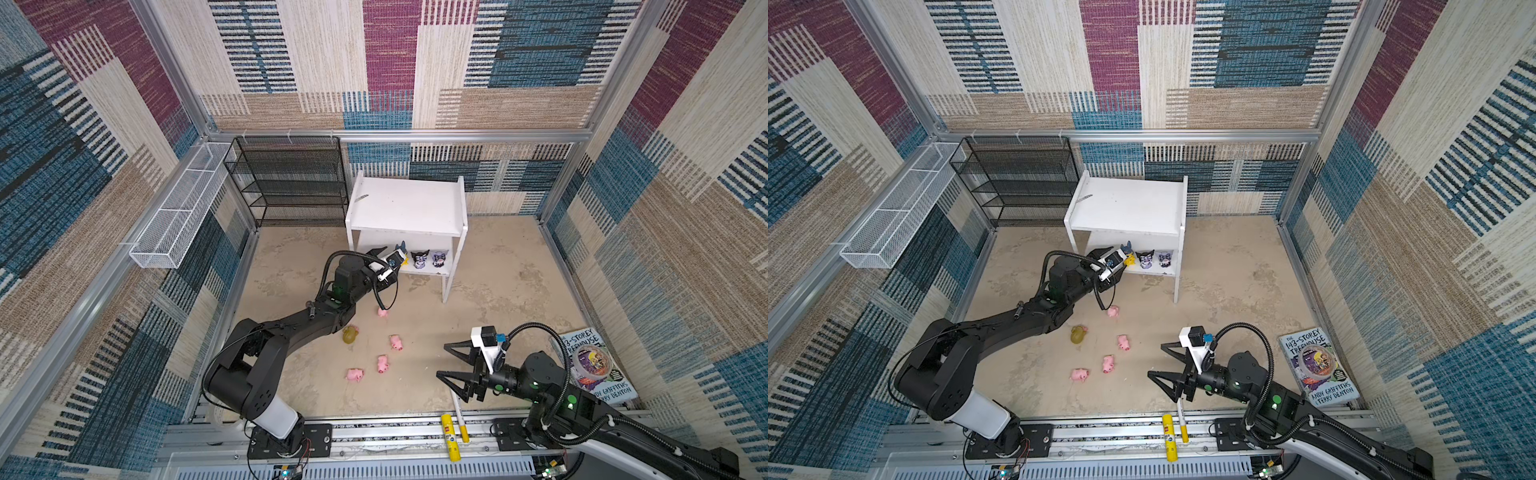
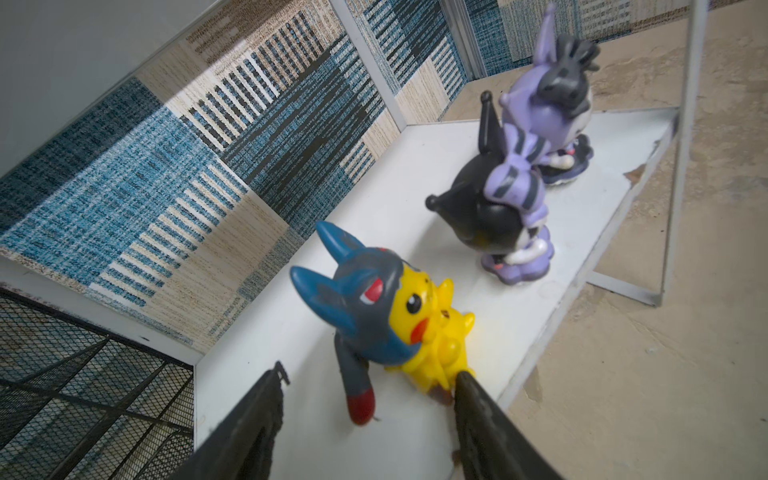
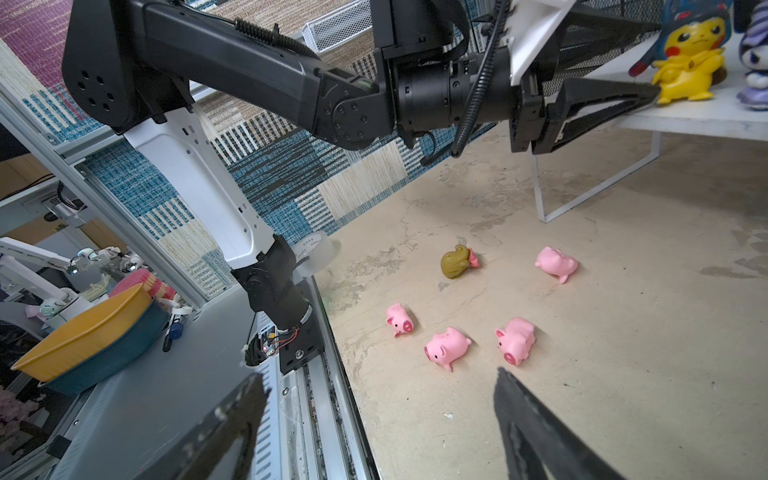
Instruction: Place and organize the plastic toys onto the shelf
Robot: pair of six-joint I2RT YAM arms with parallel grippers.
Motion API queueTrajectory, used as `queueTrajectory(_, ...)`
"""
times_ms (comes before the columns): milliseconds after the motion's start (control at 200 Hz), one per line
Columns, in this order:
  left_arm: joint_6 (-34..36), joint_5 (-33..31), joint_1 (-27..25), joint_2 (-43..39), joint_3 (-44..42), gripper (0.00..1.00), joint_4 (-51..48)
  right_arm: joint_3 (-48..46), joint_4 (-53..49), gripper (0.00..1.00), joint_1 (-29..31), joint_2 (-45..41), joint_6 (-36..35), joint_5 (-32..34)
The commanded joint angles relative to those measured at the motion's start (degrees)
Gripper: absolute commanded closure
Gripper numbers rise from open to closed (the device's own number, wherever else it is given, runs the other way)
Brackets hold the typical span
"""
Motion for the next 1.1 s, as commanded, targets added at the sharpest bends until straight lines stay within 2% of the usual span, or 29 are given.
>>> queueTrajectory(0, 0.8, -0.6, -0.1, -0.7, -0.4, 0.33, 2.3, -0.3, 1.2, 0.13, 0.0, 0.0, 0.4, -0.1)
queueTrajectory(356, -0.5, 3.3, -0.1, -2.5, 0.0, 0.33, 0.4, -0.5, 2.0, 0.13, 0.0, 0.7, 0.3, -0.2)
queueTrajectory(1097, -1.6, 2.9, -0.8, 1.0, 2.6, 0.33, 0.6, -0.6, 1.5, 0.13, 0.0, 0.0, 0.3, -0.1)
